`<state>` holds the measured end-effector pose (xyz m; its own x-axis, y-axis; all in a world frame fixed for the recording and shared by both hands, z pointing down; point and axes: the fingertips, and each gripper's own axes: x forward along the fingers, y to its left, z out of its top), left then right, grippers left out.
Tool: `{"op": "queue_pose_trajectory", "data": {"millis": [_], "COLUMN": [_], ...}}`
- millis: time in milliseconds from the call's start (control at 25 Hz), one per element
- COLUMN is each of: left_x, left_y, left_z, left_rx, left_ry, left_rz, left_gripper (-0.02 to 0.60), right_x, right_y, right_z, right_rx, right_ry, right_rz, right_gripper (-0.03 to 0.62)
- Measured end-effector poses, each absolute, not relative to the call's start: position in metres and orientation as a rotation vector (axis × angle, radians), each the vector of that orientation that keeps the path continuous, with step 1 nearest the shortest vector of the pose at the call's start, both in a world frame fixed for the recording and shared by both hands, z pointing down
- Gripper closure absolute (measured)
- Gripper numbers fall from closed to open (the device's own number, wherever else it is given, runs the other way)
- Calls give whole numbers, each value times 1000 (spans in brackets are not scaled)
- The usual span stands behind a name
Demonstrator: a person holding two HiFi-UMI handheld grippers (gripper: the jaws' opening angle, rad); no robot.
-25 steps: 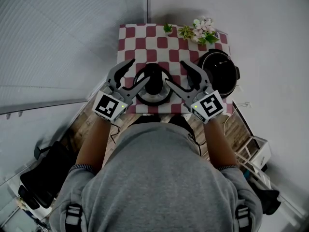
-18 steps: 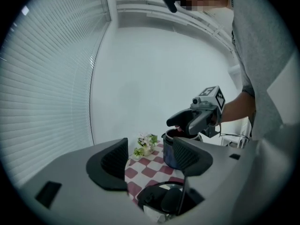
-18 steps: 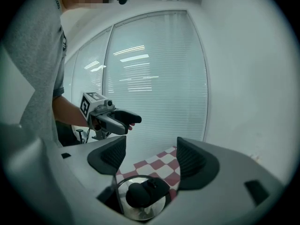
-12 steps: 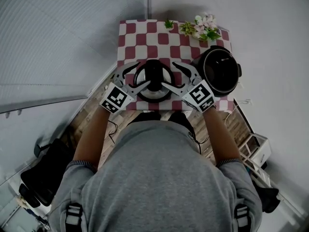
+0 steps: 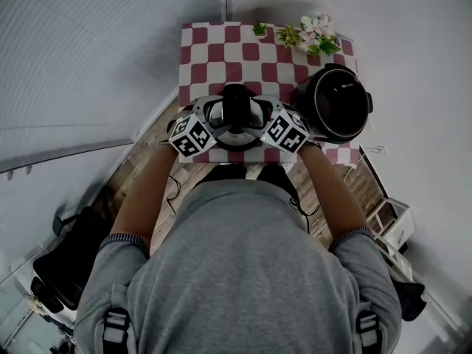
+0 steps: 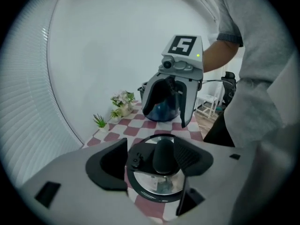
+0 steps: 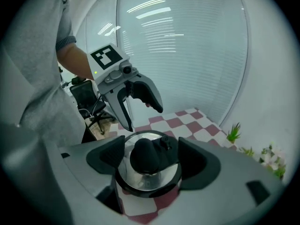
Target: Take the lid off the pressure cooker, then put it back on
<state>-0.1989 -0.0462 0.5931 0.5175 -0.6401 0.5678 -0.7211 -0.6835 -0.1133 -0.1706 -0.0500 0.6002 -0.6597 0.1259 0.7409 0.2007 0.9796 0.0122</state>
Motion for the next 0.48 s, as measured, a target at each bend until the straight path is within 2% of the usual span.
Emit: {"op": "queue_pose_trajectory", "data": {"millis": [480], "left_x": [-186], "left_y": [-43], "left_z": [666], "left_rx": [2558], "left_ry": [-930], "left_rz": [1163], "left_gripper": [258], "right_x": [-169], "right_y": [-44], "right_z": [667], "right_rx": [-340], "right_ry": [-2090], "right_rz": [-199], "right_gripper": [221]}}
